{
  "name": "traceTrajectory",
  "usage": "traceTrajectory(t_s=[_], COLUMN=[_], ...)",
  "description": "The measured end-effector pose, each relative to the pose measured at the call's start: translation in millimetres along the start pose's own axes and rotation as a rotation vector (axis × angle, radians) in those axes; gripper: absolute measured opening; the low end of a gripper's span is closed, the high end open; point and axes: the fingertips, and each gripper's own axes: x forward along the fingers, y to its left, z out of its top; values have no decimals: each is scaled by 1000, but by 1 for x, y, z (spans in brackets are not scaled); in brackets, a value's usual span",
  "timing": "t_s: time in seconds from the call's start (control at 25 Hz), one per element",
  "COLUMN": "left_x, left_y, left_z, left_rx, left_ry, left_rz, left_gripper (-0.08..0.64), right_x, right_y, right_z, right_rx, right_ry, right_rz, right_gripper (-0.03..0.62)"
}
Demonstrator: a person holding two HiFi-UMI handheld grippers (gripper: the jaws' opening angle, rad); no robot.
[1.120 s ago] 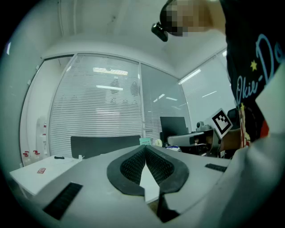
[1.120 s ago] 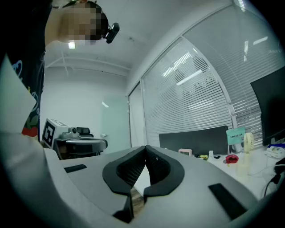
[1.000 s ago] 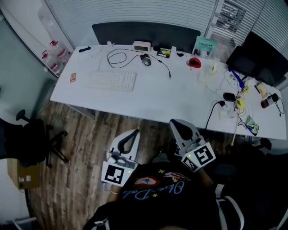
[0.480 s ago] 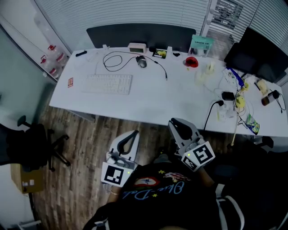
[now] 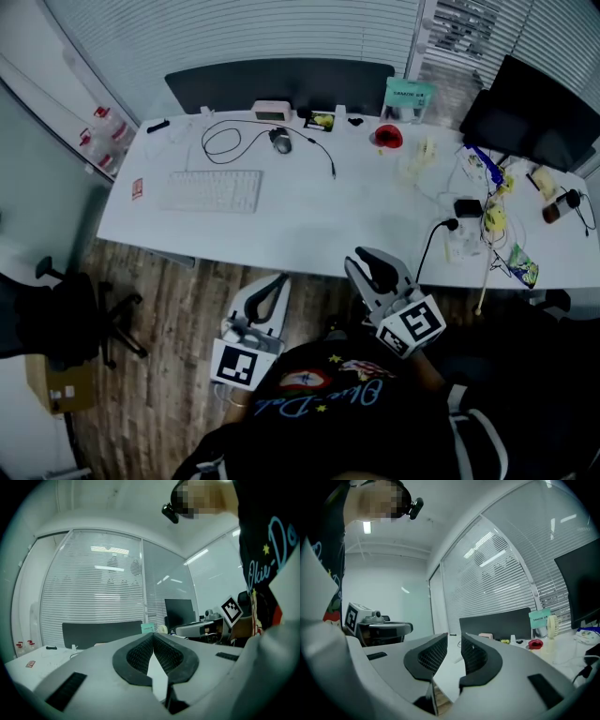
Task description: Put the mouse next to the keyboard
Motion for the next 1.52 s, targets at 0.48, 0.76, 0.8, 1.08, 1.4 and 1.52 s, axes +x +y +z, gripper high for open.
traceTrajectory(t_s=[0.48,0.76,0.8,1.08,1.4,1.52], left_x=[51,75,79,98,110,114], left_y=[-13,-9,-7,28,101,136], left_z=[-2,-4,-3,-7,-8,-8], left_rx=[13,16,16,-1,-13,-10], left_ry=[17,28,25,9,-9,-15], left_rz=[14,-19,-31,-76,-99,-94], left_gripper=[0,0,0,0,0,0], right_x=[-1,3,6,35,105,134], right_y=[-56,-74,-76,-84,-88,-87], right_z=[-3,-8,-8,-10,-2,1], right_rx=[19,68,73,71,56,36], right_ry=[7,17,19,36,32,33], right_rz=[15,-15,-23,-67,-106,-115], right_gripper=[84,98,101,107,114,118])
